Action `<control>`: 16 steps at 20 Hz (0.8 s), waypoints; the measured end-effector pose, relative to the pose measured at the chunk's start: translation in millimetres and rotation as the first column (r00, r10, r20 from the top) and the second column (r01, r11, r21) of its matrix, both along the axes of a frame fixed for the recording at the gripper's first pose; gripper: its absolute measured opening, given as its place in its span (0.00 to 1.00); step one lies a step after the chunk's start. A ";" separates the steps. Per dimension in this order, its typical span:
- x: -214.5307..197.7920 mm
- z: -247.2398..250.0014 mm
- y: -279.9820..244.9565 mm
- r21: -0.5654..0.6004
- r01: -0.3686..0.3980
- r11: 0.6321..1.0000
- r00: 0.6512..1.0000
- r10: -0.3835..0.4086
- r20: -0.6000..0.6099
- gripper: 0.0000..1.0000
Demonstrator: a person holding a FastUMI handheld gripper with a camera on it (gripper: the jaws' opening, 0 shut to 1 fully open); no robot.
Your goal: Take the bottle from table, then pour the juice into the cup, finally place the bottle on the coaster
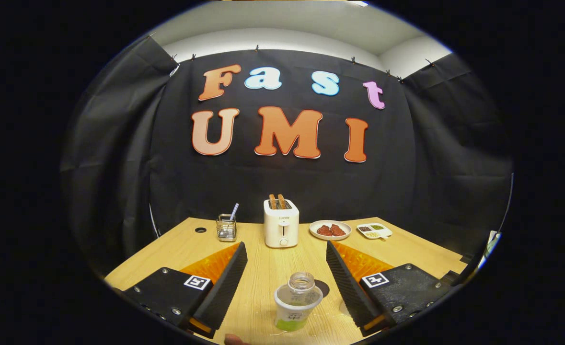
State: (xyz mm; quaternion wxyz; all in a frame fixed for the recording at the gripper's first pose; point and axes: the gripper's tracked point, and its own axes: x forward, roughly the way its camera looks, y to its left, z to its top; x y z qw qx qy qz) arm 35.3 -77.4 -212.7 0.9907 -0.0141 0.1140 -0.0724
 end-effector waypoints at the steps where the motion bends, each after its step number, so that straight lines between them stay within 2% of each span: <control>1: 1.2 -8.7 0.4 0.005 -0.004 1.000 1.000 0.004 -0.009 0.99; 7: -2.2 -60.7 -5.5 0.029 0.016 0.999 0.998 -0.014 -0.067 0.99; 16: -4.1 -106.7 -16.5 0.061 0.040 0.997 0.994 -0.033 -0.103 0.99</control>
